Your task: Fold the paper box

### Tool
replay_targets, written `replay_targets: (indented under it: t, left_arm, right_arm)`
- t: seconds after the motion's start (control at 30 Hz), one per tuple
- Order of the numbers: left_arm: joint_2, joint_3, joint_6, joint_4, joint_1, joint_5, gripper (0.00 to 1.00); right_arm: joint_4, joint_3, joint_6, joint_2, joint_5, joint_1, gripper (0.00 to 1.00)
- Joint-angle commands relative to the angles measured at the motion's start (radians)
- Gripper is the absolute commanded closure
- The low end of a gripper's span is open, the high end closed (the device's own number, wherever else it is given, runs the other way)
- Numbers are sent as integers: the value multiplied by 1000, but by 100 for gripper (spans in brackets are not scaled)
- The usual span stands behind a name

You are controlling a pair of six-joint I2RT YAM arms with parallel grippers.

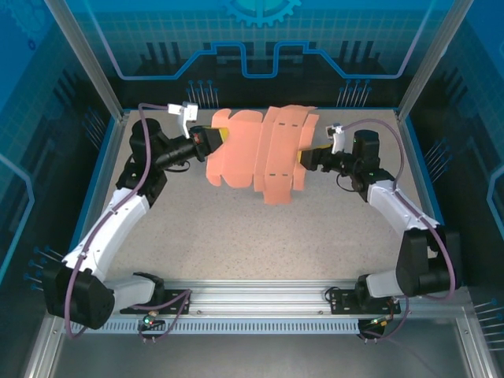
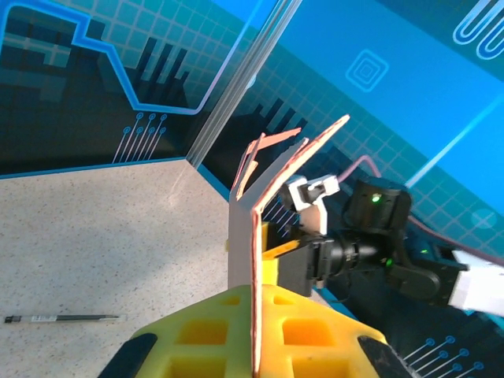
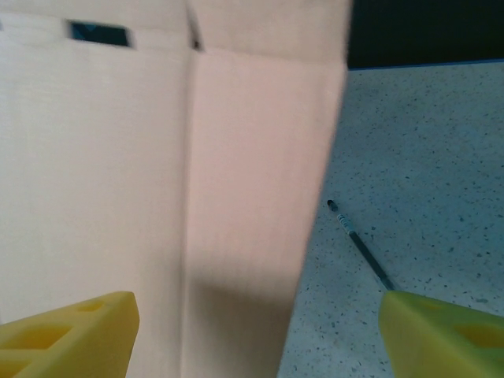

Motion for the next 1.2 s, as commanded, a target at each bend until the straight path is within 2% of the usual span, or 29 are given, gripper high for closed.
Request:
replay_targets:
  t: [0.0, 0.1, 0.2, 0.33, 0.5, 0.7, 0.73, 0.8, 0.87, 0.93, 1.07, 1.17]
  left_arm:
    - [-40, -18, -57, 68, 9, -18, 100]
    - [-46, -24, -72, 71, 9, -31, 100]
    - [-50, -38, -85, 83, 9, -48, 100]
    - [-59, -63, -106, 111, 9, -67, 100]
    - [-63, -95, -145, 155, 15, -84, 100]
    - [-66, -131, -174, 171, 23, -105, 100]
    - [-67, -139, -175, 168, 23, -108, 100]
    - [-70, -163, -171, 160, 25, -119, 100]
    - [-81, -198, -143, 152, 26, -141, 85]
    - [-92, -243, -94, 132, 27, -167, 75]
    - [-91, -275, 4, 13, 39, -227, 63]
    - [-93, -248, 55, -140, 54, -275, 55]
  right_arm:
    - [119, -22, 73, 30, -79, 10, 19]
    - [216, -41, 119, 39, -133, 10, 22]
    - [291, -79, 163, 35, -155, 10, 30]
    - [350, -100, 207, 31, -170, 9, 50]
    - [416, -127, 246, 18, -166, 8, 70]
    - [407, -128, 246, -15, -147, 4, 96]
    - [389, -123, 232, -24, -143, 3, 100]
    - [318, -103, 175, -42, -139, 1, 100]
    - [221, -78, 88, -64, -138, -2, 100]
    - [65, -40, -37, -71, -177, -2, 100]
    - [-219, 92, -257, -49, -225, 1, 100]
    - [-381, 149, -378, -47, -230, 8, 100]
